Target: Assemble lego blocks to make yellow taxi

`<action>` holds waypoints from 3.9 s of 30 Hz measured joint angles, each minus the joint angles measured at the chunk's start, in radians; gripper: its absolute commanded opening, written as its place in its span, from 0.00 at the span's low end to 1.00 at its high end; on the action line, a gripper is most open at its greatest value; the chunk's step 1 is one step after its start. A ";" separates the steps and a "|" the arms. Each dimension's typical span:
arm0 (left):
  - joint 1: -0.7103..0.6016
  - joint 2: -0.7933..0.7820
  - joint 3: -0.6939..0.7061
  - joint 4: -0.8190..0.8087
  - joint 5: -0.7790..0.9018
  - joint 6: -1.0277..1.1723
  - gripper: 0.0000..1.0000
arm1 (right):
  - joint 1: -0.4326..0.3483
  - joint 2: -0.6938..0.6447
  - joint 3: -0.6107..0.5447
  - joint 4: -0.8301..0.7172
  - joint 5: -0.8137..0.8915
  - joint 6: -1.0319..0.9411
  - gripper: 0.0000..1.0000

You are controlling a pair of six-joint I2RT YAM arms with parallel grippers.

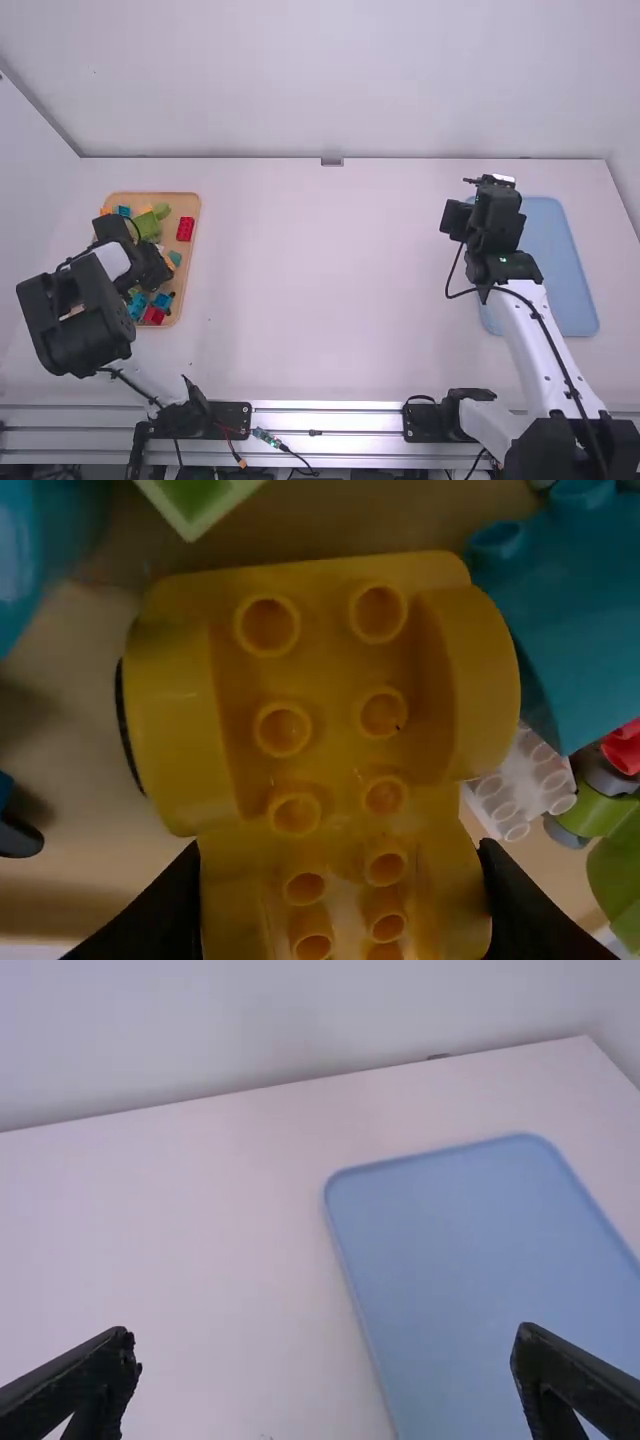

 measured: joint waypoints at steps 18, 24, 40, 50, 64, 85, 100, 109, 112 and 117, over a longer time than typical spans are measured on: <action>0.001 0.000 0.095 -0.132 0.048 0.150 0.28 | 0.000 0.000 0.000 0.002 0.000 0.000 0.99; -0.008 0.000 0.312 -0.338 0.047 0.340 0.27 | 0.000 0.000 0.000 0.016 0.000 -0.003 0.99; -0.362 0.000 0.757 -0.663 0.032 1.265 0.31 | 0.000 0.000 0.000 0.018 0.000 -0.006 0.99; -0.673 0.000 0.780 -0.741 0.041 2.013 0.25 | 0.000 0.000 0.000 0.017 0.000 -0.024 0.99; -0.900 0.000 0.437 -0.601 0.043 2.803 0.27 | 0.000 0.000 0.000 0.015 0.000 -0.028 0.99; -0.998 0.130 0.339 -0.502 0.028 2.873 0.33 | 0.000 0.000 0.000 -0.011 0.000 -0.025 0.99; -1.026 0.235 0.431 -0.555 0.013 2.811 0.38 | 0.000 0.000 0.000 -0.012 0.000 -0.028 0.99; -1.026 0.239 0.431 -0.578 0.013 2.810 0.43 | 0.000 0.000 0.000 -0.012 0.000 -0.028 0.99; -1.026 0.239 0.431 -0.583 0.014 2.810 0.50 | 0.000 0.000 0.000 -0.012 0.000 -0.027 0.98; -1.027 0.243 0.431 -0.582 0.013 2.810 0.54 | 0.000 0.000 0.000 -0.012 0.000 -0.026 0.99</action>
